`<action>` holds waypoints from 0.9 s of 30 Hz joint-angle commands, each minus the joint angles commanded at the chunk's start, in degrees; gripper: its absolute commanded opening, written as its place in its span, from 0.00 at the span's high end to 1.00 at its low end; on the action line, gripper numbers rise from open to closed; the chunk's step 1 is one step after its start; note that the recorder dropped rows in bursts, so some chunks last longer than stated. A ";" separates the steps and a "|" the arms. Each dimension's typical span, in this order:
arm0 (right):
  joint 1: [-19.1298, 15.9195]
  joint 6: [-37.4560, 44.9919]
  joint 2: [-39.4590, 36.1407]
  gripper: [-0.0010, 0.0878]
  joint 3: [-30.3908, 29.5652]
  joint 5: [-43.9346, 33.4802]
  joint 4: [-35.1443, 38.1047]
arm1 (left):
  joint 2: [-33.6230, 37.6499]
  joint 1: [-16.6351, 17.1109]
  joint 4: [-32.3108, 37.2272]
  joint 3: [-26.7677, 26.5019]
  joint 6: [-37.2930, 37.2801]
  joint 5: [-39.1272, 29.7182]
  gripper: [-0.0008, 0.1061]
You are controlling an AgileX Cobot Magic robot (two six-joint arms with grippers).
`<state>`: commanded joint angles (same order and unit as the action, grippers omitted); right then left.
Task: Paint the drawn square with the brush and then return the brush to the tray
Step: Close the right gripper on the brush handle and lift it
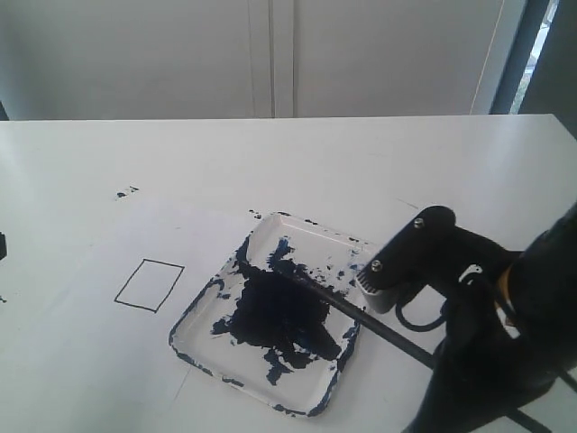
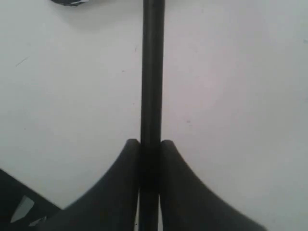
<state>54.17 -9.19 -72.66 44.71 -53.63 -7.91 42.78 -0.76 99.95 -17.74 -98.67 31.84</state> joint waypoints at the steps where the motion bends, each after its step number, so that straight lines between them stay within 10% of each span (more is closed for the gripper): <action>1: 0.00 0.00 -1.22 0.99 0.03 0.32 0.77 | 0.00 0.00 0.00 0.00 0.00 0.00 0.99; 27: -2.24 -2.57 -2.13 0.99 0.01 -1.16 0.26 | 0.00 0.00 0.00 0.00 0.00 0.00 0.99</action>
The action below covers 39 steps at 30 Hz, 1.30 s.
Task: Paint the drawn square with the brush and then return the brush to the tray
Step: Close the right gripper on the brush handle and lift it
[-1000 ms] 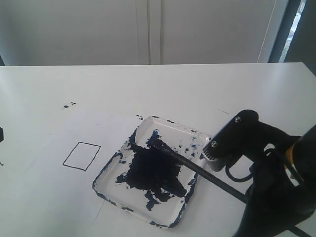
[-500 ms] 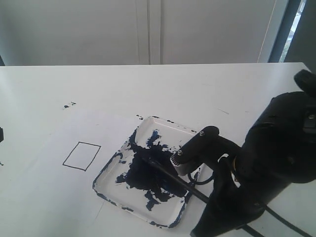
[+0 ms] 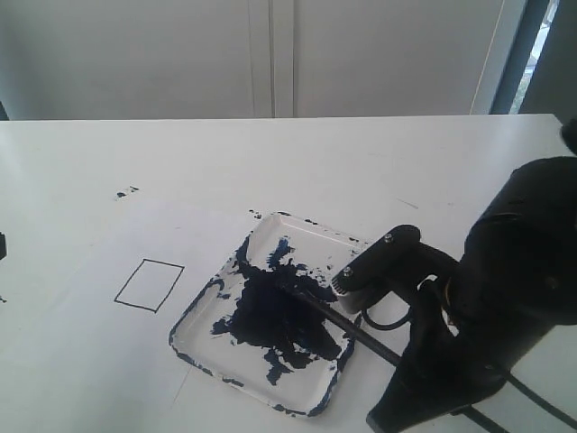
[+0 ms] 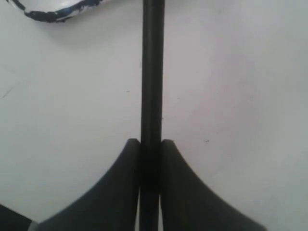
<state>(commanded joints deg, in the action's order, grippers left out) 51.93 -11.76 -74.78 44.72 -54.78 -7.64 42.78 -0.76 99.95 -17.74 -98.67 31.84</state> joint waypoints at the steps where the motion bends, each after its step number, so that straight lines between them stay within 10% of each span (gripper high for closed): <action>1: 0.00 0.00 0.64 0.99 0.00 -1.33 0.10 | 0.00 0.00 0.00 0.00 0.00 0.00 0.99; 11: 0.00 5.86 1.61 0.99 -0.12 -8.66 12.18 | 0.00 0.00 0.00 0.00 0.00 0.00 0.99; 39: 0.00 6.61 1.94 0.99 -0.12 -3.19 13.11 | 0.00 0.00 0.00 0.00 0.00 0.00 0.99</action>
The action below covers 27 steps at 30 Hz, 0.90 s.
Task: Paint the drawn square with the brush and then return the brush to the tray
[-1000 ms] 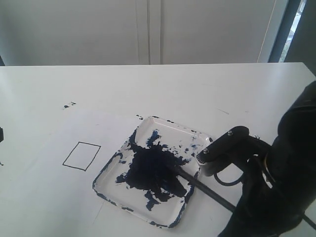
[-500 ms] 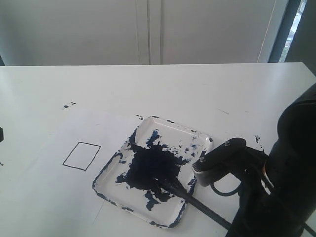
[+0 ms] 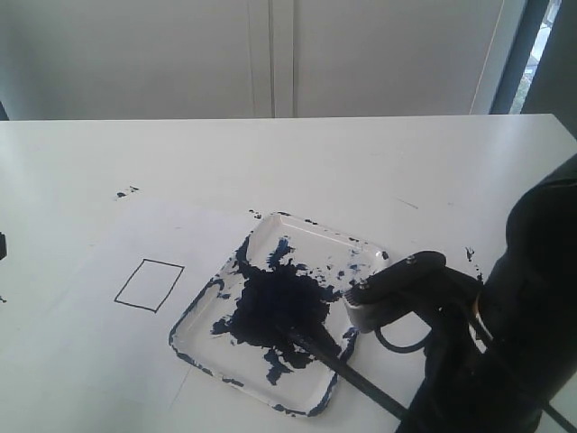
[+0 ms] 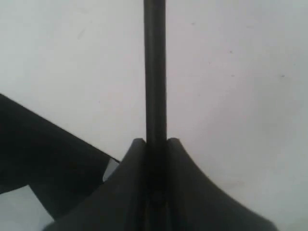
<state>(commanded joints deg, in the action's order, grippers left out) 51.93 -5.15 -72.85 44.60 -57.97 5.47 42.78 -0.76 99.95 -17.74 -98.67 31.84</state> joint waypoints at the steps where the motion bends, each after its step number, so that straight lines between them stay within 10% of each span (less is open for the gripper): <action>1: 0.00 0.00 0.24 0.99 0.00 1.05 -0.56 | 0.00 0.00 0.00 0.00 0.00 0.00 0.99; 27: 0.00 2.52 13.17 0.99 3.31 4.56 -1.07 | 0.00 0.00 0.00 0.00 0.00 0.00 0.99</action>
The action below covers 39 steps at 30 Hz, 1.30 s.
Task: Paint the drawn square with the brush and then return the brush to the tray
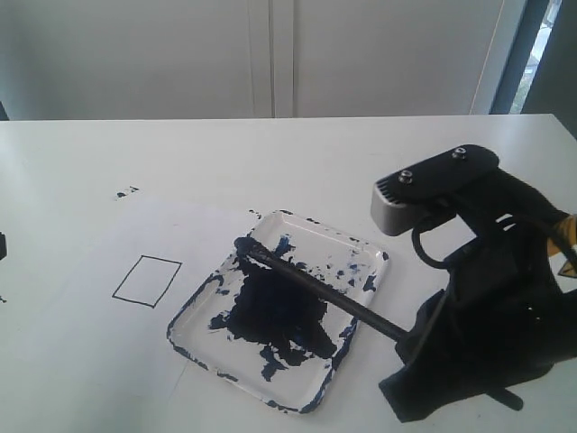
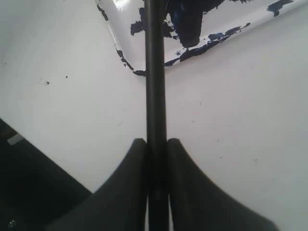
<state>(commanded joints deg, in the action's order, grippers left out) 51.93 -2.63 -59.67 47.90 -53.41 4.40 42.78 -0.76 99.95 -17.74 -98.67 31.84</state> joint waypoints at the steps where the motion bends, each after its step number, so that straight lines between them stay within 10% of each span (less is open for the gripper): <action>1: 0.00 0.00 0.00 0.99 0.00 0.41 0.00 | 0.00 0.00 0.00 0.00 0.00 0.00 0.99; 32: 0.00 1.61 0.22 0.99 0.00 2.39 0.00 | -0.12 0.00 -0.07 0.26 0.00 -0.01 0.99; 39: 0.00 2.63 0.22 0.99 0.00 2.30 0.45 | -0.12 0.00 -16.58 0.26 0.00 -0.38 0.99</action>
<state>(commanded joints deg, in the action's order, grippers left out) 51.93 0.00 -59.45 47.90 -51.11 4.86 42.65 -0.76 83.36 -17.48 -98.67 31.46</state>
